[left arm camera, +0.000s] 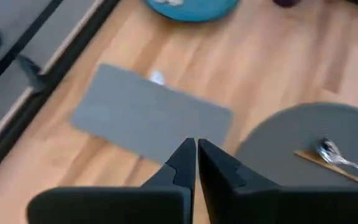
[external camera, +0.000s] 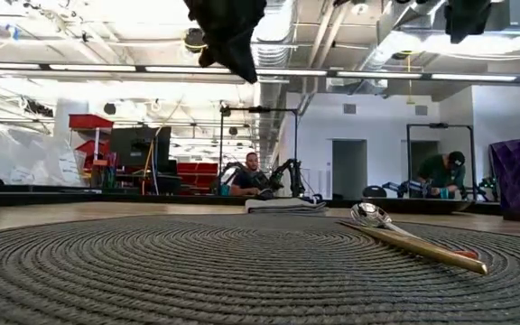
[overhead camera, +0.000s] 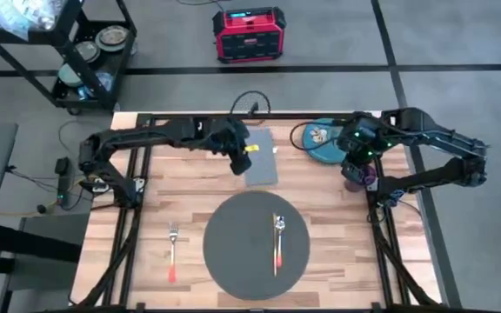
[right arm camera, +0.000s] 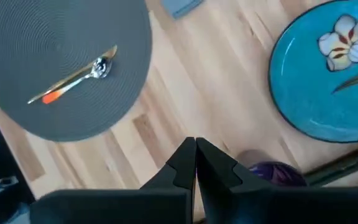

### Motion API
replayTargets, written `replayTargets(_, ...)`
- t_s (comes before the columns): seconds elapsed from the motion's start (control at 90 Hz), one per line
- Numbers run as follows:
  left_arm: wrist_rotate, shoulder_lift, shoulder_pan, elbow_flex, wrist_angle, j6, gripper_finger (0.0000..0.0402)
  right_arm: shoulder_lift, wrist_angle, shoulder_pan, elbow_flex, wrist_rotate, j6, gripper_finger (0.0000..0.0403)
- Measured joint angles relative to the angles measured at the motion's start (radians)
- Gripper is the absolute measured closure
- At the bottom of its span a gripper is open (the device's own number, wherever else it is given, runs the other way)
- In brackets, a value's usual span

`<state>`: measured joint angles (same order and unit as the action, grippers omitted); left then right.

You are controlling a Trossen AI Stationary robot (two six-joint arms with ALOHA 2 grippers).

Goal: Set table place
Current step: Put the orange fork on the gray table napkin

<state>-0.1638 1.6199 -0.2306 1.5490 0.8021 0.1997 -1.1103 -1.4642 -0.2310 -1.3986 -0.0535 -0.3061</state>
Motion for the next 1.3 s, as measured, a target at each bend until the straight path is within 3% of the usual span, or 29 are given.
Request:
replayTargets(0.311,-0.002,0.000,-0.091,0.000,-0.059,-0.208,0.0401,-0.008,0.489,0.000,0.189,0.003,-0.028,0.0401)
replayTargets(0.444,0.007,0.001,-0.141,0.000,-0.050,-0.215,0.0400,-0.008,0.640,-0.001,0.245,-0.004,-0.038,0.0372)
replayTargets(0.7,0.294,0.062,-0.214,-0.063,-0.074,-0.197,0.0327,-0.018,0.699,-0.043,0.270,-0.033,-0.088,0.0262)
replayTargets(0.911,0.398,0.215,-0.134,-0.114,-0.174,-0.262,0.0275,-0.023,0.698,-0.097,0.270,-0.034,-0.089,0.0206)
replayTargets(1.022,0.383,0.286,-0.053,-0.110,-0.208,-0.332,0.0274,-0.023,0.699,-0.119,0.270,-0.036,-0.090,0.0203)
replayTargets(1.178,0.170,0.367,0.019,-0.110,-0.248,-0.387,0.0276,-0.023,0.693,-0.140,0.270,-0.041,-0.096,0.0212)
replayTargets(1.3,0.132,0.383,0.037,-0.110,-0.272,-0.395,0.0276,-0.023,0.690,-0.152,0.270,-0.050,-0.097,0.0219)
